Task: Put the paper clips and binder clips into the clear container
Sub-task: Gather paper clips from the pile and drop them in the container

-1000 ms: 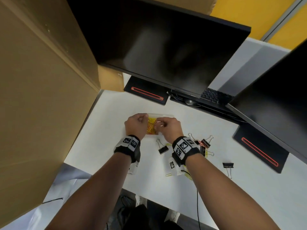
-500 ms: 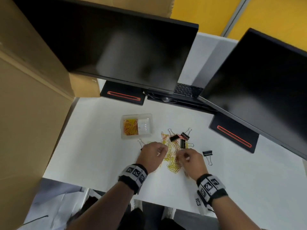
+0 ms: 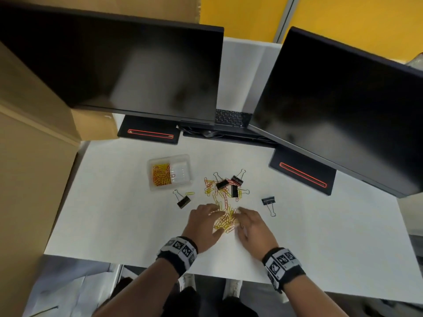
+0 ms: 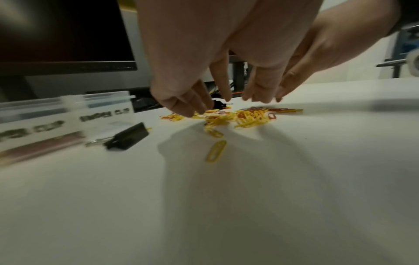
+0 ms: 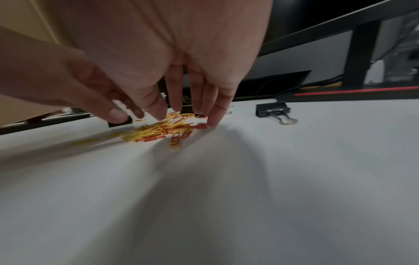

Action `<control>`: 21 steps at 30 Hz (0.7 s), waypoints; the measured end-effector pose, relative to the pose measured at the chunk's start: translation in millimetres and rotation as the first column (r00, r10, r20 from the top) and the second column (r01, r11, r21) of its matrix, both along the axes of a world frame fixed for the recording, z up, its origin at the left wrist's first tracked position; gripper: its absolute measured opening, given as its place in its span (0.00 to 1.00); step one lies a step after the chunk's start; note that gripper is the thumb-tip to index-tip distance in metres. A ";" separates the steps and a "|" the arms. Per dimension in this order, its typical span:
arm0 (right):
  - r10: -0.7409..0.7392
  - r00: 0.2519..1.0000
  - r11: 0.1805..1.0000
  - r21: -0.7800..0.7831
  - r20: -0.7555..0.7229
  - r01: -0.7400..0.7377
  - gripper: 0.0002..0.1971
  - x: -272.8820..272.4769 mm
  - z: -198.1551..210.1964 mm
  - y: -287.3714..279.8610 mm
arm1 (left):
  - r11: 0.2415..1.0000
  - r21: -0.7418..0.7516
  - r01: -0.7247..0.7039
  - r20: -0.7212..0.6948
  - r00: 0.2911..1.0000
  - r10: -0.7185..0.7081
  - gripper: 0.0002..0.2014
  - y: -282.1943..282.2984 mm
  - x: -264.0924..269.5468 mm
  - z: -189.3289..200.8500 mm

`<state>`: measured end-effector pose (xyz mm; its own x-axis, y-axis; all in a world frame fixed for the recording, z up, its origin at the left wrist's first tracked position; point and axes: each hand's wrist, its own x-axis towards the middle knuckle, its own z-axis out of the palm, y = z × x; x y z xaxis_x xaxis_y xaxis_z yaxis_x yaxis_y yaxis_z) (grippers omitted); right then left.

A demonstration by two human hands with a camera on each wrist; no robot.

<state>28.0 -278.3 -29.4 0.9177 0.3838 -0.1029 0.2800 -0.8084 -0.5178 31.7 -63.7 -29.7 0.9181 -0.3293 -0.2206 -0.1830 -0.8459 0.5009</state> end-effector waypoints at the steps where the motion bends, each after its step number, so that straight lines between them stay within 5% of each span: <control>1: -0.053 0.998 0.999 -0.001 -0.028 0.053 0.22 -1.4 -0.9 -4.7 | 0.999 0.009 -0.043 -0.009 0.999 0.043 0.30 5.0 -1.6 -0.2; 4: -0.111 0.984 0.990 -0.098 -0.142 0.098 0.34 -0.5 -3.4 -9.6 | 0.992 0.031 -0.122 -0.080 0.989 0.124 0.41 12.4 -3.1 -1.8; 7: -0.113 0.980 0.985 -0.147 -0.163 0.089 0.38 8.2 -5.2 1.6 | 0.989 0.002 -0.146 -0.105 0.984 0.145 0.40 2.1 -1.2 -4.5; 14: -0.108 0.990 0.985 -0.146 -0.092 0.094 0.10 31.0 -5.6 23.0 | 0.969 -0.049 -0.243 -0.063 0.969 0.239 0.19 -14.4 14.1 -7.9; 21: -0.127 0.988 0.986 -0.116 -0.088 0.116 0.11 37.4 -3.5 23.8 | 0.949 -0.103 -0.299 -0.087 0.953 0.291 0.10 -7.3 25.5 -9.4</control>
<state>65.4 -254.5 -32.9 0.9408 0.2515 -0.2271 0.1303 -0.8871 -0.4428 57.1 -71.0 -39.2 0.9617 -0.0722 -0.2643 0.1051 -0.7936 0.5993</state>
